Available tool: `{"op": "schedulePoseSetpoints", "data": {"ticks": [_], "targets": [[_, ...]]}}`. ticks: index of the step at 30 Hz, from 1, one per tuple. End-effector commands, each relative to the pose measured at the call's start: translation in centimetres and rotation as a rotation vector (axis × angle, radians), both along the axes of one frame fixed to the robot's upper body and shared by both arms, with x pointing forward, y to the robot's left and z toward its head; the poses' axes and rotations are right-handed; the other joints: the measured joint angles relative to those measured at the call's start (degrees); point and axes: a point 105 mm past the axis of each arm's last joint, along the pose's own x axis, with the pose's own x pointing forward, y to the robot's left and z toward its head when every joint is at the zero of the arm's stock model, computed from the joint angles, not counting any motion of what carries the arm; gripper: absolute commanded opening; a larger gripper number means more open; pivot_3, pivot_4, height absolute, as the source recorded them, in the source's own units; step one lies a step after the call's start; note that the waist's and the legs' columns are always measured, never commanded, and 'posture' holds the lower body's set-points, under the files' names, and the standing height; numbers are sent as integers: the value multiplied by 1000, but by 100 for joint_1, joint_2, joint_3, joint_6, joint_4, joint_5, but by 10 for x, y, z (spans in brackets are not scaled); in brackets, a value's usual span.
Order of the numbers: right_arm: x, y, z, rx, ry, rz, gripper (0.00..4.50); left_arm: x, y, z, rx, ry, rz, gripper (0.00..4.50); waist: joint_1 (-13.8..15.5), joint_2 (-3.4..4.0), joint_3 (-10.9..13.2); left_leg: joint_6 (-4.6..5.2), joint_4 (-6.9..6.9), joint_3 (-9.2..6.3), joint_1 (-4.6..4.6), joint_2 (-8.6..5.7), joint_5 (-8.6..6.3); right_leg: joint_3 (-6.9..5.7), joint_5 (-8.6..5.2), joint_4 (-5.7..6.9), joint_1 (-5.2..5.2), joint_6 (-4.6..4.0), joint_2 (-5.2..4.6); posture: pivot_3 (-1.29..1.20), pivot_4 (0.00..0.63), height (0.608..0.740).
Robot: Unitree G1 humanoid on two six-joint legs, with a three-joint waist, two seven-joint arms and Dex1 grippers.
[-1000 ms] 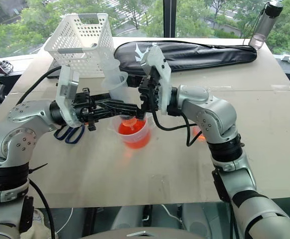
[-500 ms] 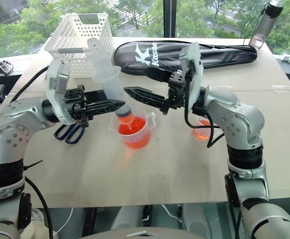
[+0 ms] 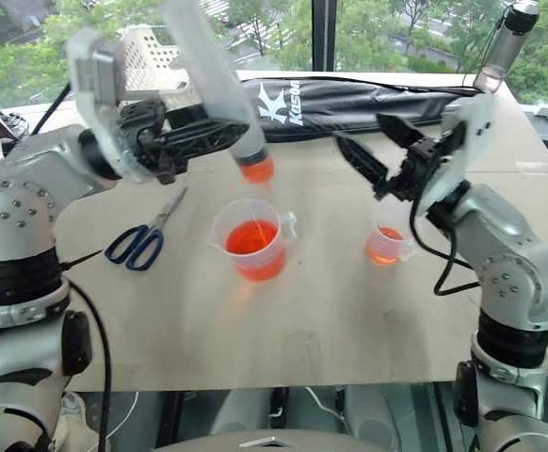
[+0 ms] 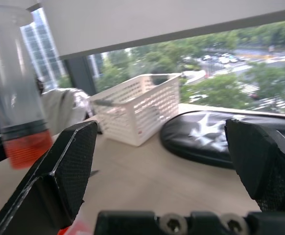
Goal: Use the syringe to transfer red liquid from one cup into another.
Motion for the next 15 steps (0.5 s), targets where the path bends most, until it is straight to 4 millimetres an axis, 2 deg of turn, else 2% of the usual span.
{"op": "schedulePoseSetpoints", "data": {"ticks": [1,5,10,12,15], "targets": [[-13,-34,20,-24,-78,-123,4500,3,-35,-1,17,-23,-38,1369,28,1,0,0,0,1,1,-1,0,2,0,-1,2,0,0,0,150,724],[-21,-58,19,-98,-71,-230,4500,19,-57,-5,-30,5,-51,1369,46,2,0,0,-1,4,3,0,0,8,0,-3,3,0,4,0,150,724],[-30,-82,10,-173,-17,-335,4500,25,-109,-6,-37,-39,-106,1369,77,4,0,1,-2,10,3,2,0,14,0,-4,3,0,14,0,150,724],[-30,-89,6,-189,9,-379,4500,25,-136,-11,-35,-47,-146,1369,77,4,-1,3,-1,12,2,-1,-1,17,0,-6,3,0,13,0,150,724],[-31,-88,5,-191,13,-386,4500,24,-164,-19,2,-84,-175,1369,81,7,-2,4,-1,12,1,-5,-1,17,0,-8,4,0,14,0,150,724]]}}
